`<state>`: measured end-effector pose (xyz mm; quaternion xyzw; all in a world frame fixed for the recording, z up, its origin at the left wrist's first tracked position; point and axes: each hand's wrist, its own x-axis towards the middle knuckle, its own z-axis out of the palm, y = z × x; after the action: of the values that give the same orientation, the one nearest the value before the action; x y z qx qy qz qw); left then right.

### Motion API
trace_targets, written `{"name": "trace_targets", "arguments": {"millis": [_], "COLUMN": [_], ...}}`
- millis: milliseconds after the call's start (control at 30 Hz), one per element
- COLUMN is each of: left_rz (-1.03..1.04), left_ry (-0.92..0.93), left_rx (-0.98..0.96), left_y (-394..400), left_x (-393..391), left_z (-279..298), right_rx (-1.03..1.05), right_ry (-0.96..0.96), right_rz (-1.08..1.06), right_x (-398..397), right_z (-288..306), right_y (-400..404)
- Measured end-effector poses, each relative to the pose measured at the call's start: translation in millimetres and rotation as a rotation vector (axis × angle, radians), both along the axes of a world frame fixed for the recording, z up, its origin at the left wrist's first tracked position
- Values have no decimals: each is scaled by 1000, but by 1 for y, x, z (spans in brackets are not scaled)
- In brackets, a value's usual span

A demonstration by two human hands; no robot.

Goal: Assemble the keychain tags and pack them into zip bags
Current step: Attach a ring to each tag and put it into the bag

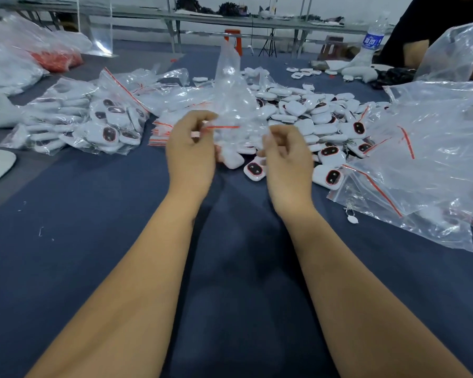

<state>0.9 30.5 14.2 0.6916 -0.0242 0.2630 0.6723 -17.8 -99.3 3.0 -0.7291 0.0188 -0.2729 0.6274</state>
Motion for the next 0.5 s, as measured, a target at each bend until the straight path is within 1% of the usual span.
{"name": "trace_targets", "arguments": {"millis": [67, 133, 167, 200, 233, 267, 300, 333, 367, 433, 500], "left_rz": [217, 519, 639, 714, 758, 804, 852, 869, 823, 570, 273], "left_ry": [-34, -127, -177, -216, -256, -294, -307, -291, -252, -102, 82], "left_rx": [-103, -153, -163, -170, -148, -79, 34, 180, 321, 547, 679], "left_y": [20, 43, 51, 56, 58, 58, 57, 54, 52, 48, 42], "left_x": [4, 6, 5, 3, 1, 0, 0, 0, 1, 6, 11], "left_z": [2, 5, 6, 7, 7, 7, 7, 6, 5, -2, -12], "right_rx": [-272, -577, -688, -778, -883, -1018, -1155, -1245, -1268, -1208, -1162], "right_ry": [31, 13, -17, -43, -47, -29, -2, 14, 10, 0, 22], "right_rz": [148, 226, 268, 326, 389, 431, 446, 439, 409, 316, 276], "right_x": [-3, -4, -4, -3, -2, -1, 0, 1, 1, 1, 1], "right_z": [-7, -10, -11, -11, -11, -12, -14, -16, -18, -18, -17], "right_y": [11, 19, 23, 27, 31, 35, 38, 39, 38, 30, 22]}}
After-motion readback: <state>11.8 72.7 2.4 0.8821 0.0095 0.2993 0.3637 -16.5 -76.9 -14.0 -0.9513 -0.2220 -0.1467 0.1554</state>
